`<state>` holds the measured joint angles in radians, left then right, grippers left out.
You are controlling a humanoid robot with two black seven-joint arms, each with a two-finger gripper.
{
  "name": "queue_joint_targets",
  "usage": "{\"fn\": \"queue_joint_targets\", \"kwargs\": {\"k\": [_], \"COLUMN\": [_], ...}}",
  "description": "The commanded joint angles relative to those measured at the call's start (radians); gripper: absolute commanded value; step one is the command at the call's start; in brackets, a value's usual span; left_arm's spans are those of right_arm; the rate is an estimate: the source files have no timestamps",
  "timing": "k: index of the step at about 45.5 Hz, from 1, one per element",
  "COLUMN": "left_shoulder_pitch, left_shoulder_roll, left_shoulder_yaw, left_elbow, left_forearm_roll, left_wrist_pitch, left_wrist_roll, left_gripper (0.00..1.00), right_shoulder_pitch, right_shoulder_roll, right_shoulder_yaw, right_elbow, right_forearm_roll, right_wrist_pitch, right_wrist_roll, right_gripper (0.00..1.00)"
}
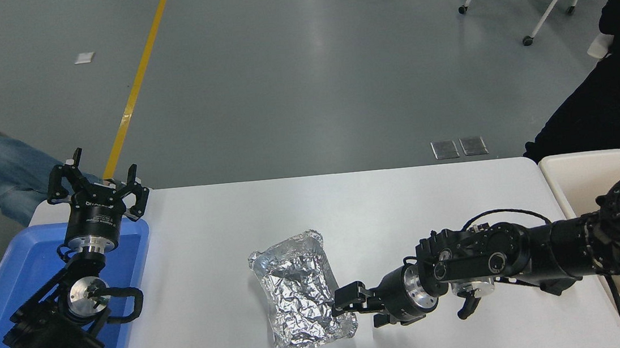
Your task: Pick up foil plate and place in dustbin
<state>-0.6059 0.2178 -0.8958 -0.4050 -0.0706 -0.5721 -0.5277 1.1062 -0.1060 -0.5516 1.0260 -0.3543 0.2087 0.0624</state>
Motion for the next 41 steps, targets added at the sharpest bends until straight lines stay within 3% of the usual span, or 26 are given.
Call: {"fn": "queue_joint_targets", "kwargs": {"k": [1,6,13,18,21,41], "left_shoulder_pitch": [0.0,0.0,0.0,0.0,0.0,0.0], "left_shoulder_roll": [0.0,0.0,0.0,0.0,0.0,0.0], "left_shoulder_yaw": [0.0,0.0,0.0,0.0,0.0,0.0], "left_elbow": [0.0,0.0,0.0,0.0,0.0,0.0], "left_forearm_roll": [0.0,0.0,0.0,0.0,0.0,0.0], "left_wrist_pitch": [0.0,0.0,0.0,0.0,0.0,0.0], "left_wrist_roll": [0.0,0.0,0.0,0.0,0.0,0.0], "left_gripper": [0.99,0.99,0.99,0.99,0.99,0.99], "right_shoulder_pitch": [-0.023,-0.026,-0.025,-0.026,-0.026,0.066], "right_shoulder_roll": [0.006,0.009,0.017,0.019,0.019,-0.015], "right_shoulder_yaw": [0.012,0.012,0.012,0.01,0.009,-0.005], "right_elbow": [0.002,0.002,0.0,-0.001,-0.003,-0.001], "right_forearm_roll": [-0.06,-0.103,-0.14,-0.149,-0.152,-0.19], "right_wrist_pitch": [-0.043,-0.045,-0.043,-0.043,-0.041,-0.028], "right_wrist_roll": [0.02,0.049,0.076,0.077,0.077,0.076], "right_gripper": [0.8,0.58,0.44,0.22,0.0,0.0]}}
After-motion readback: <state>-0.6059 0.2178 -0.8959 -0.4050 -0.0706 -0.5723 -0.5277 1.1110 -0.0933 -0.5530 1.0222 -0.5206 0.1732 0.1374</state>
